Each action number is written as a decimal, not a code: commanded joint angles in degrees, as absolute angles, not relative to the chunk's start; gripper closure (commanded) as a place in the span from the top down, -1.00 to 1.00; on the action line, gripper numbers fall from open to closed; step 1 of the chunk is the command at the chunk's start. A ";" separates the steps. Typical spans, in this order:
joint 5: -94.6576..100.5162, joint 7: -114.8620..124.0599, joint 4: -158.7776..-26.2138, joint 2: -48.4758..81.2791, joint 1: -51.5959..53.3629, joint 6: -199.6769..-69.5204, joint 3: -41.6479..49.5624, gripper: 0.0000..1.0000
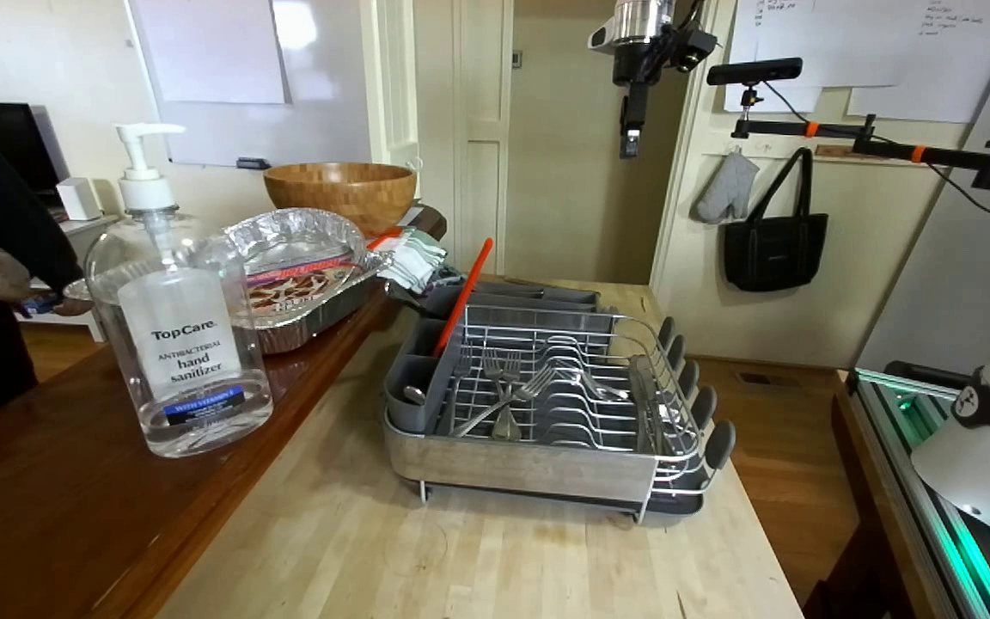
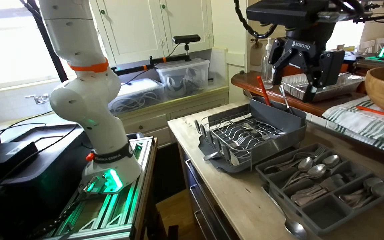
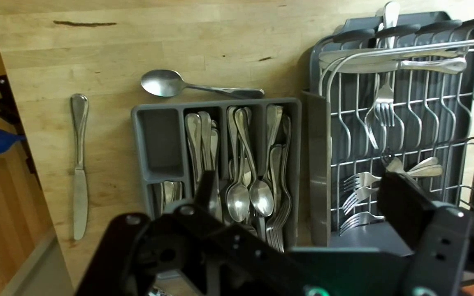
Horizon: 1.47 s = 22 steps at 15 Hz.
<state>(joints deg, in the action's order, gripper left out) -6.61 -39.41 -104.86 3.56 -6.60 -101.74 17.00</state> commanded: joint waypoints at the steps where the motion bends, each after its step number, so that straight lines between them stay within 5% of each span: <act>1: -6.48 -39.32 -104.61 3.58 -8.87 -101.50 14.55 1.00; 9: -19.75 -47.64 -97.13 12.37 -14.39 -102.78 14.69 1.00; 22: -13.36 -60.67 -67.22 43.18 -27.61 -114.69 9.32 1.00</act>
